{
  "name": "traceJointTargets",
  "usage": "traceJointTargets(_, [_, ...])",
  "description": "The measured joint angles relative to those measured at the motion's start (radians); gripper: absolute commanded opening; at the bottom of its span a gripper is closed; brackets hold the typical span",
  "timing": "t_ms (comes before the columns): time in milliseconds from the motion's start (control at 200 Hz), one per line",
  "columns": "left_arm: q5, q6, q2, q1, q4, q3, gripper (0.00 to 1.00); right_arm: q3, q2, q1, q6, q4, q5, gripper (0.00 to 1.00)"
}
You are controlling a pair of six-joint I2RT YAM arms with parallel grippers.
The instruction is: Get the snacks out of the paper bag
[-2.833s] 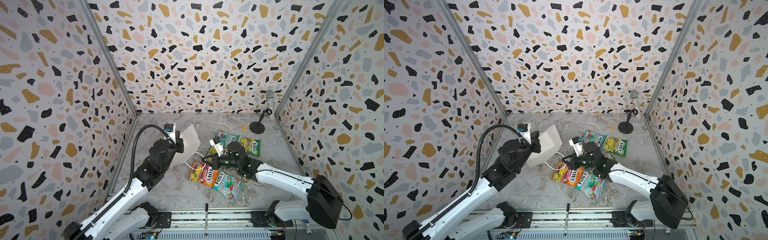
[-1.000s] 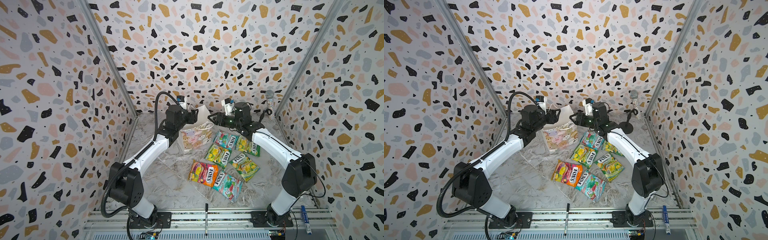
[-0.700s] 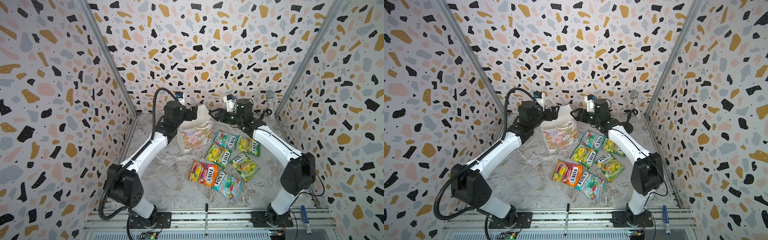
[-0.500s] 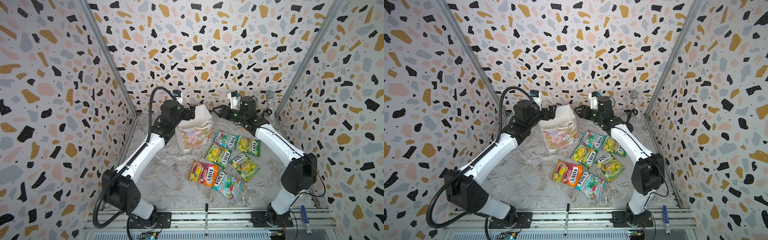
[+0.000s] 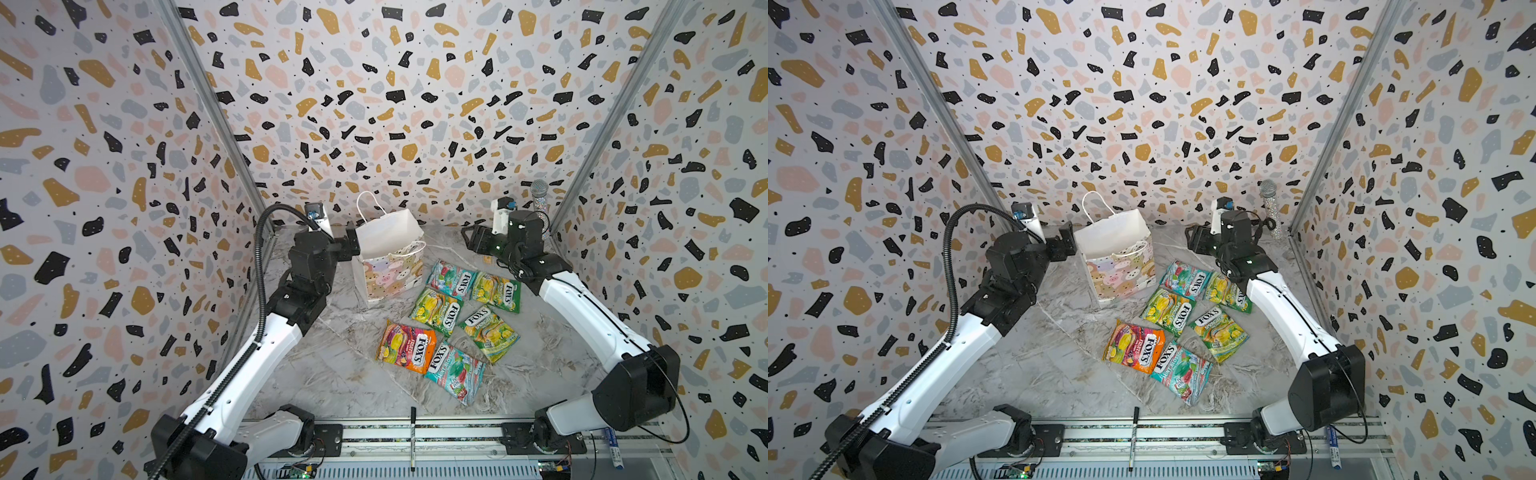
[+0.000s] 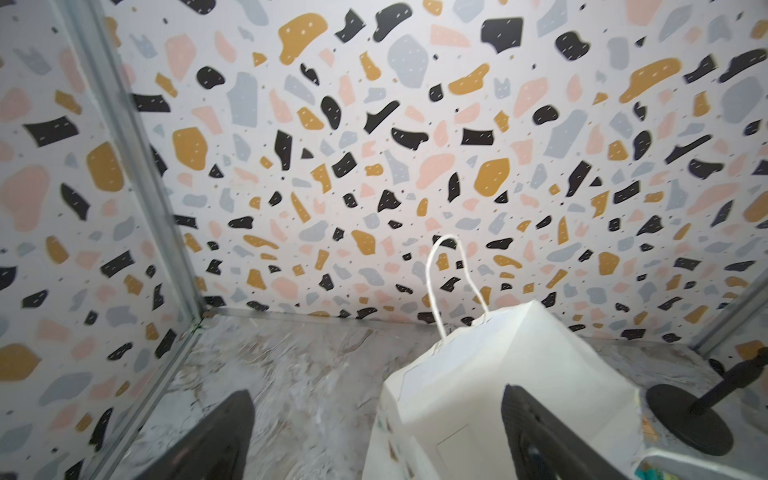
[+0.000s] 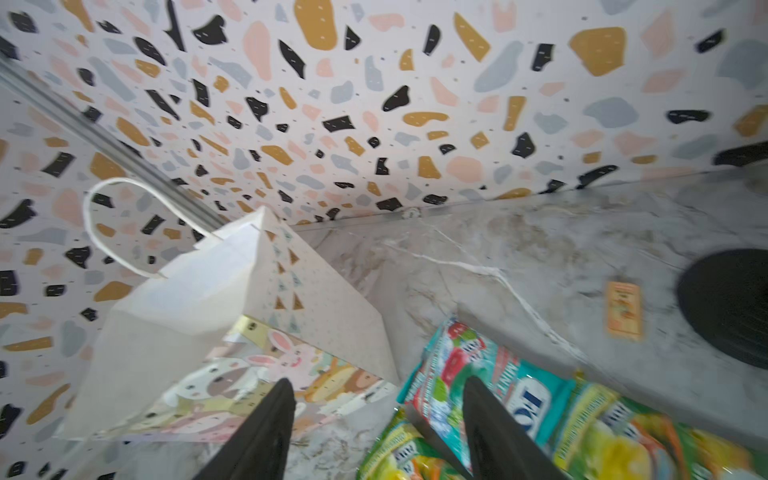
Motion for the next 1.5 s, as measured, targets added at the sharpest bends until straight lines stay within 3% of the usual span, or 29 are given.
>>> traceJointTargets(270, [-0.227,-0.100,-0.154,0.000,0.032,-0.268,0.94,-0.345,-0.172,-0.057,-0.121,0.073,0.167,0.68])
traceJointTargets(466, [-0.336,-0.147,-0.182,0.001,0.064,-0.398,0.94,-0.533,-0.269,-0.090,-0.174,0.162,0.294,0.68])
traceJointTargets(946, [-0.521,-0.066,-0.107,0.010,0.473,-0.755,0.96,-0.917,-0.272,-0.111,-0.312,0.612,0.600,0.70])
traceJointTargets(1231, [-0.516,0.048,-0.009,0.060,0.694,-0.853,1.00,-1.048,-0.232,-0.125,-0.400,0.883,0.647,0.71])
traceJointTargets(1502, [-0.358,0.133,0.114,0.153,0.967,-0.947,1.00,-1.160,-0.173,-0.157,-0.436,1.165,0.562,0.72])
